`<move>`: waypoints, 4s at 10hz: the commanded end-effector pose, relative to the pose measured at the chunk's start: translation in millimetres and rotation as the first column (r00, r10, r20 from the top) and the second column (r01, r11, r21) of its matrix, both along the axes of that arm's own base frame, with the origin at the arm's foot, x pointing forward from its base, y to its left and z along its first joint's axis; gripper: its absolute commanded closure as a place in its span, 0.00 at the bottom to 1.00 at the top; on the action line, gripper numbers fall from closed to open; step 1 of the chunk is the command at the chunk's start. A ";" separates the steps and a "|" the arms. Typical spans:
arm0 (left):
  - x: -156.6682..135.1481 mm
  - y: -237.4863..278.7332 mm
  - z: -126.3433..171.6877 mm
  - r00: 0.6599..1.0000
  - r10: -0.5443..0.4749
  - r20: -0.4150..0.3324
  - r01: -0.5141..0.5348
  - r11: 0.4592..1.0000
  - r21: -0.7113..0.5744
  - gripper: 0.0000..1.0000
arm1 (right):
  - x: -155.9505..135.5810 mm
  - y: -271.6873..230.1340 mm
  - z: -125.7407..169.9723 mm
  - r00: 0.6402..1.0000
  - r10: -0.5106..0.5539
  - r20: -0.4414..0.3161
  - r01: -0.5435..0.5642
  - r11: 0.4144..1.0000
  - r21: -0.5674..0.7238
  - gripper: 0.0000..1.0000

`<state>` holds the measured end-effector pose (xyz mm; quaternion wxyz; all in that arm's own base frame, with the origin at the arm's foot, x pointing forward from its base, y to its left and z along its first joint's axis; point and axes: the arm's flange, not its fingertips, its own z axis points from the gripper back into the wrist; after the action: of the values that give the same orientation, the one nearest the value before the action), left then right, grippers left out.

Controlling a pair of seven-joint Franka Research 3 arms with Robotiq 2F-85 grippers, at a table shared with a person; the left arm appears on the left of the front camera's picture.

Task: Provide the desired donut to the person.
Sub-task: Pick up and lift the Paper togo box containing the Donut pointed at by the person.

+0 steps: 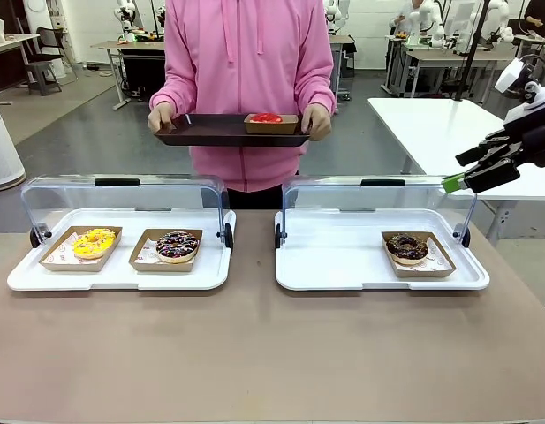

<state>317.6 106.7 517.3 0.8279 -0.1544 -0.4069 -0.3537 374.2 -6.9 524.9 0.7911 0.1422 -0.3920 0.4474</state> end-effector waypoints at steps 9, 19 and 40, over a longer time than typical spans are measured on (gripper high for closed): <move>-0.3 -0.3 0.7 1.000 0.007 -0.008 -0.007 1.000 -0.017 0.00 | -0.1 -1.0 -0.5 1.000 -0.002 -0.003 0.002 1.000 -0.002 0.00; -0.3 -0.3 0.7 1.000 0.007 -0.008 -0.007 1.000 -0.017 0.00 | -0.1 -1.0 -0.5 1.000 -0.002 -0.003 0.002 1.000 -0.002 0.00; -0.3 -0.3 0.7 1.000 0.007 -0.008 -0.007 1.000 -0.017 0.00 | 108.2 16.6 -183.1 0.863 0.412 -0.293 -0.500 0.606 -0.619 0.00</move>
<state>317.6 106.6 517.2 0.8280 -0.1544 -0.4068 -0.3538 478.2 16.0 345.9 0.6791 -0.0352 -0.1032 0.7259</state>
